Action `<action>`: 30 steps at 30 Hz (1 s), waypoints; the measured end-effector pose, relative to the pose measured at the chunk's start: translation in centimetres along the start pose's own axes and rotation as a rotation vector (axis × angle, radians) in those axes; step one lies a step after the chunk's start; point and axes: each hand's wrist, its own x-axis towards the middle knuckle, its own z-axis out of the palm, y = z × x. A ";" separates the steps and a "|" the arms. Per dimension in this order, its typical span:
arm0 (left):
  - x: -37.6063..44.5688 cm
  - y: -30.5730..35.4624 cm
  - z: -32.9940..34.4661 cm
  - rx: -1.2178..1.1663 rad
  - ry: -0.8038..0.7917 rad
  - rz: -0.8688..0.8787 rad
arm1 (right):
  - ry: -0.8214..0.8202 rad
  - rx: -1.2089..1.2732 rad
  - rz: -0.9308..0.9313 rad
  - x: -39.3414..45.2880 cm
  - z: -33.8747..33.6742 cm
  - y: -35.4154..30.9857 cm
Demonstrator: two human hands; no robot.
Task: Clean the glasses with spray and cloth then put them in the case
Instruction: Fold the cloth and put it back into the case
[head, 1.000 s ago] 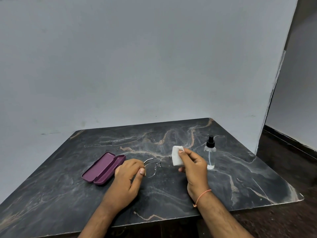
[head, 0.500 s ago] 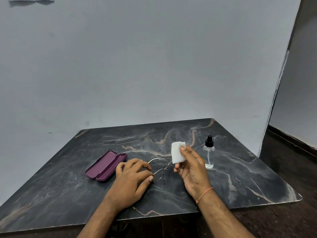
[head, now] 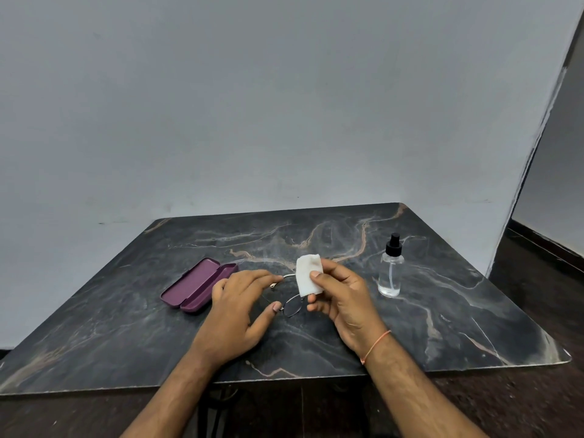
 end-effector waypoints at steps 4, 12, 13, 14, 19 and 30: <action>-0.2 -0.1 -0.1 -0.041 0.093 0.077 | -0.007 -0.101 -0.020 0.3 0.2 0.8; 0.2 -0.4 0.0 -0.006 0.109 0.243 | -0.015 -0.272 -0.055 0.3 0.8 1.5; 0.2 -0.4 0.0 -0.003 0.113 0.252 | -0.016 -0.279 -0.051 0.3 0.8 1.6; 0.2 -0.3 -0.1 -0.003 0.120 0.257 | -0.018 -0.284 -0.049 0.3 0.9 1.6; 0.3 -0.3 -0.1 -0.020 0.154 0.226 | -0.076 -0.273 -0.034 0.0 1.0 1.4; 0.3 -0.3 -0.3 -0.078 0.208 0.173 | -0.219 -0.309 -0.088 -0.3 0.8 1.2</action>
